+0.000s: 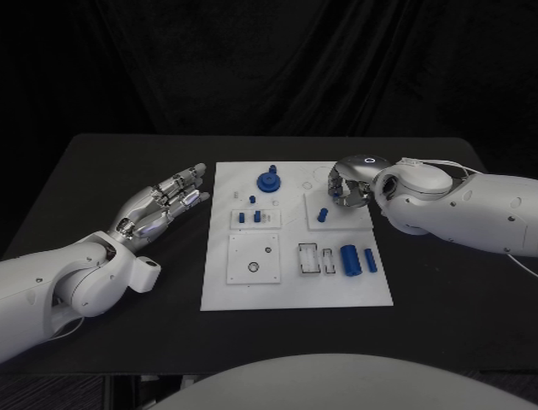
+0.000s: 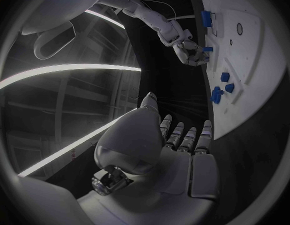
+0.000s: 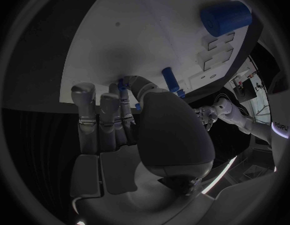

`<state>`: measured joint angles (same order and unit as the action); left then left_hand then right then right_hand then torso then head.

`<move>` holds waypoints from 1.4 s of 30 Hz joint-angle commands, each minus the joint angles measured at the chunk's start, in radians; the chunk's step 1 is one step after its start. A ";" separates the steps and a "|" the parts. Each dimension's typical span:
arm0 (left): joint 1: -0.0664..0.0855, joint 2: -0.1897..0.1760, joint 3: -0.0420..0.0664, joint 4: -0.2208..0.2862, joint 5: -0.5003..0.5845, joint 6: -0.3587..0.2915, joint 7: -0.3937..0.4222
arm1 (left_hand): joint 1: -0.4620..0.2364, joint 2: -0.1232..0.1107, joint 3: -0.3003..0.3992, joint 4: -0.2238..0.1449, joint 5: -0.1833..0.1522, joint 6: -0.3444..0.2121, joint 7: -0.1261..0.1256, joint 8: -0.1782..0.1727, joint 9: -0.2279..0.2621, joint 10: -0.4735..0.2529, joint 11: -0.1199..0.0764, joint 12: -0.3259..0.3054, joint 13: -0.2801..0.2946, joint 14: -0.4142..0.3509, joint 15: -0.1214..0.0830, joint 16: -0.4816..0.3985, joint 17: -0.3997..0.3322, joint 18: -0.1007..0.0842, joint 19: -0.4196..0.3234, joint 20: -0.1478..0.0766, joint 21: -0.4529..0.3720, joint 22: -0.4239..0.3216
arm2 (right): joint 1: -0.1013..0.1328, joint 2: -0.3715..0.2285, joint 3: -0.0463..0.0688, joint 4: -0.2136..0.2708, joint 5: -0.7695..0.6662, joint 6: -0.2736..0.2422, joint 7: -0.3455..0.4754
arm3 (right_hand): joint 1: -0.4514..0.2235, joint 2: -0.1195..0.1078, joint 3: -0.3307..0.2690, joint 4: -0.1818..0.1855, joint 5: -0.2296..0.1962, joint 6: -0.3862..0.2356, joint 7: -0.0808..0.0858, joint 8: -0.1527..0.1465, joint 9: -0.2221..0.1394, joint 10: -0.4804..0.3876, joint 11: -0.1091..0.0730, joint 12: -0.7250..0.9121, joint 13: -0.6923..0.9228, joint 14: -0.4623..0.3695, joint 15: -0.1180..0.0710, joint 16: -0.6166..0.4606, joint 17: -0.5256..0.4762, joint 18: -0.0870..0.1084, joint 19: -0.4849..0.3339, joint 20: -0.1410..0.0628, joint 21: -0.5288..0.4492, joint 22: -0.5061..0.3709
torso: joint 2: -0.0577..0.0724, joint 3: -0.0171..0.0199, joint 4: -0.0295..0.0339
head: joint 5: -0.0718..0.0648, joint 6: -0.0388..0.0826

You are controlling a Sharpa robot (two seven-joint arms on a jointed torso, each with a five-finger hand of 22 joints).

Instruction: Assemble the parts on the task board

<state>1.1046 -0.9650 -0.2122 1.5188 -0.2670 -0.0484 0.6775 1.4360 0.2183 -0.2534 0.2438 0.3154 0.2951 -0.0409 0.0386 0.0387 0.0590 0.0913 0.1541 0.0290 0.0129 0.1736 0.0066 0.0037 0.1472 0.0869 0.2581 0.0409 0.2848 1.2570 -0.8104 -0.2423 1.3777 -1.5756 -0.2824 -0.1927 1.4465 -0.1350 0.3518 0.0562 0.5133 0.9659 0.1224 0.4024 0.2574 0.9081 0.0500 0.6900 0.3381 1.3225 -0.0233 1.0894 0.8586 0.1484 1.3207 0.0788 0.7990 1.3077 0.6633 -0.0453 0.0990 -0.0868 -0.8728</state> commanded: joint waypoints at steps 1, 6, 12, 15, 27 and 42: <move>-0.003 0.002 0.001 0.000 0.007 0.014 0.098 | 0.011 -0.001 0.001 -0.006 0.006 0.002 0.008 -0.001 0.001 -0.001 0.006 0.004 -0.001 0.002 0.007 -0.001 0.001 0.010 0.002 0.006 0.007 0.002 | -0.009 -0.004 -0.005 -0.002 0.002 -0.026 0.018 | 0.015 0.008 0.000 -0.009 0.005 0.006 -0.004 0.009 0.010 0.015 -0.001 -0.002 -0.002 0.010 -0.004 0.008 0.006 -0.011 0.013 -0.001 0.017 0.053 | 0.000 -0.0003 0.0007 | 0.000 0.000; -0.005 0.001 0.001 -0.001 0.007 0.014 0.097 | 0.013 0.000 0.001 -0.007 0.010 0.003 0.009 -0.001 0.001 0.000 0.006 0.006 -0.001 0.003 0.008 -0.001 0.002 0.010 0.003 0.007 0.008 0.003 | -0.009 -0.014 -0.004 0.005 0.003 -0.076 0.039 | 0.021 0.009 0.003 -0.020 0.004 0.003 -0.005 0.023 0.026 0.035 -0.005 -0.012 -0.009 0.021 -0.007 0.014 0.010 -0.016 0.026 -0.005 0.044 0.063 | 0.000 -0.0007 -0.0001 | 0.003 0.000; -0.007 0.000 0.001 0.000 0.007 0.015 0.096 | 0.014 0.001 0.001 -0.008 0.013 0.003 0.011 -0.001 0.001 0.000 0.007 0.007 -0.001 0.004 0.008 0.000 0.002 0.010 0.004 0.007 0.008 0.004 | -0.007 -0.034 -0.003 0.028 0.014 -0.116 0.050 | 0.041 0.007 0.040 -0.040 -0.104 -0.011 -0.005 0.031 0.044 0.060 -0.004 -0.045 -0.027 0.028 -0.011 0.008 0.004 -0.019 0.034 -0.011 0.060 0.075 | 0.000 -0.0014 -0.0005 | 0.009 0.000; -0.007 0.000 0.001 0.000 0.007 0.015 0.095 | 0.014 0.001 0.001 -0.008 0.013 0.003 0.011 -0.001 0.001 0.000 0.007 0.007 -0.001 0.004 0.008 0.000 0.002 0.010 0.004 0.007 0.008 0.004 | 0.000 -0.043 -0.002 0.040 0.017 -0.129 0.053 | 0.030 -0.014 0.102 -0.040 -0.146 -0.012 -0.002 0.031 0.052 0.074 -0.003 -0.063 -0.035 0.031 -0.008 0.007 0.002 -0.019 0.035 -0.009 0.063 0.083 | 0.000 -0.0014 -0.0009 | 0.010 0.000; -0.008 0.001 0.001 -0.001 0.007 0.013 0.090 | 0.016 0.002 0.001 -0.010 0.015 0.003 0.013 -0.001 0.001 0.001 0.009 0.008 -0.001 0.004 0.009 0.000 0.002 0.010 0.005 0.008 0.008 0.002 | 0.066 -0.087 -0.001 0.131 0.030 -0.140 0.044 | 0.007 -0.031 0.141 -0.032 -0.182 -0.013 -0.005 0.035 0.064 0.086 -0.004 -0.076 -0.039 0.036 -0.009 0.008 0.000 -0.020 0.038 -0.008 0.067 0.089 | -0.001 -0.0009 -0.0003 | 0.012 0.000; -0.009 0.007 0.001 -0.005 0.007 0.018 0.088 | 0.020 0.003 0.002 -0.013 0.020 0.001 0.017 -0.002 0.001 0.002 0.013 0.009 -0.001 0.004 0.010 0.000 0.002 0.010 0.005 0.009 0.008 0.000 | 0.050 -0.042 -0.003 0.311 -0.069 -0.017 0.000 | 0.005 -0.036 0.153 -0.033 -0.198 -0.026 -0.003 0.029 0.066 0.084 -0.003 -0.085 -0.041 0.040 -0.008 0.013 0.005 -0.021 0.041 -0.008 0.068 0.090 | -0.001 -0.0019 0.0017 | 0.028 0.000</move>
<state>1.0970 -0.9613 -0.2122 1.5129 -0.2663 -0.0427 0.6781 1.4485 0.2229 -0.2504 0.2356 0.3305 0.2984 -0.0299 0.0386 0.0389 0.0590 0.0986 0.1578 0.0291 0.0165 0.1771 0.0066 0.0047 0.1469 0.0919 0.2630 0.0446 0.2862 1.3148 -0.8606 -0.2448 1.6746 -1.5760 -0.3644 -0.1584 1.4550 -0.1609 0.4997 0.0221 0.3186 0.9461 0.1208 0.4345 0.3226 0.9599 0.0729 0.6088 0.2968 1.3582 -0.0304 1.1001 0.8646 0.1483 1.3528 0.0714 0.8643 1.3081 0.6617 -0.0476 0.0997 -0.0588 -0.8728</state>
